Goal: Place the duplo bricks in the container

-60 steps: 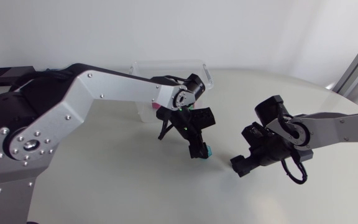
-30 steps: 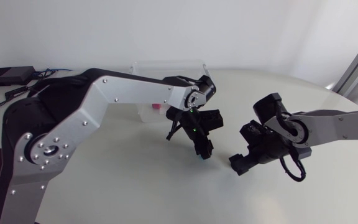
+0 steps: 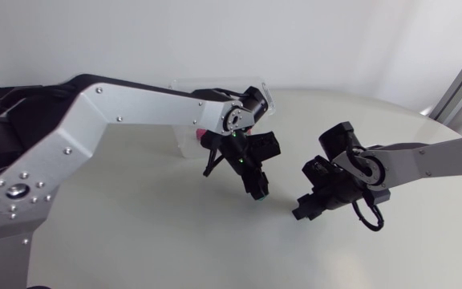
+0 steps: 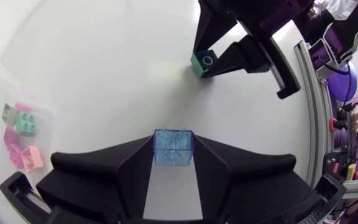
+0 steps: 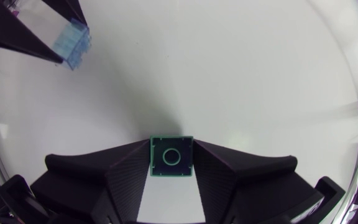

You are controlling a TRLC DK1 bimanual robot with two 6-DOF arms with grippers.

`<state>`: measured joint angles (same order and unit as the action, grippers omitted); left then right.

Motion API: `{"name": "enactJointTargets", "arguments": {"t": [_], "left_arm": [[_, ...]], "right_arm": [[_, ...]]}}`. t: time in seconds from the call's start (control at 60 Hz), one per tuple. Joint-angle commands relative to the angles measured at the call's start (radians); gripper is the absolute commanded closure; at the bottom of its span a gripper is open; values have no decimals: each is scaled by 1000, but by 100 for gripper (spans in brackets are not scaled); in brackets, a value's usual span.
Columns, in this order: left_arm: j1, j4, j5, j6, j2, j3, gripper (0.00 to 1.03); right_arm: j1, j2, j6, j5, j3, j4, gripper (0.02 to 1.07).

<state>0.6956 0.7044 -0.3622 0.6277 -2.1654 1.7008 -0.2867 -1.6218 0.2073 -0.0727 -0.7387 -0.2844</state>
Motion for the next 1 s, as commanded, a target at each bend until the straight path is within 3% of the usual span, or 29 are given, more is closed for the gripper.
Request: {"name": "enactJointTargets", "arguments": {"t": [0.0, 0.117, 0.333, 0.633, 0.683, 0.7, 0.783, 0.8, 0.983], "left_arm": [[-48, 1, -21, -10, 184, -15, 89], [-125, -10, -30, -33, 329, -1, 88], [-304, -189, -66, -175, 404, 30, 88], [-430, -574, -64, -335, 288, -84, 82], [-439, -612, -38, -355, 250, -84, 73], [-441, -623, -24, -358, 236, -84, 66], [-443, -677, 19, -355, 191, -93, 10], [-443, -684, 32, -352, 188, -93, 3], [-436, -688, 72, -367, 280, -105, 3]], "right_arm": [[-22, 53, 9, -6, 9, -6, 85], [-42, 160, -5, -4, -39, -98, 85], [-78, 260, -51, -4, -220, -243, 85], [-117, 273, -101, 10, -369, -239, 85], [-118, 270, -105, 10, -389, -233, 85], [-120, 269, -109, 10, -396, -229, 85], [-129, 264, -117, 14, -441, -225, 85], [-132, 263, -117, 14, -452, -225, 85], [-151, 234, -118, 30, -570, -190, 85]]}}
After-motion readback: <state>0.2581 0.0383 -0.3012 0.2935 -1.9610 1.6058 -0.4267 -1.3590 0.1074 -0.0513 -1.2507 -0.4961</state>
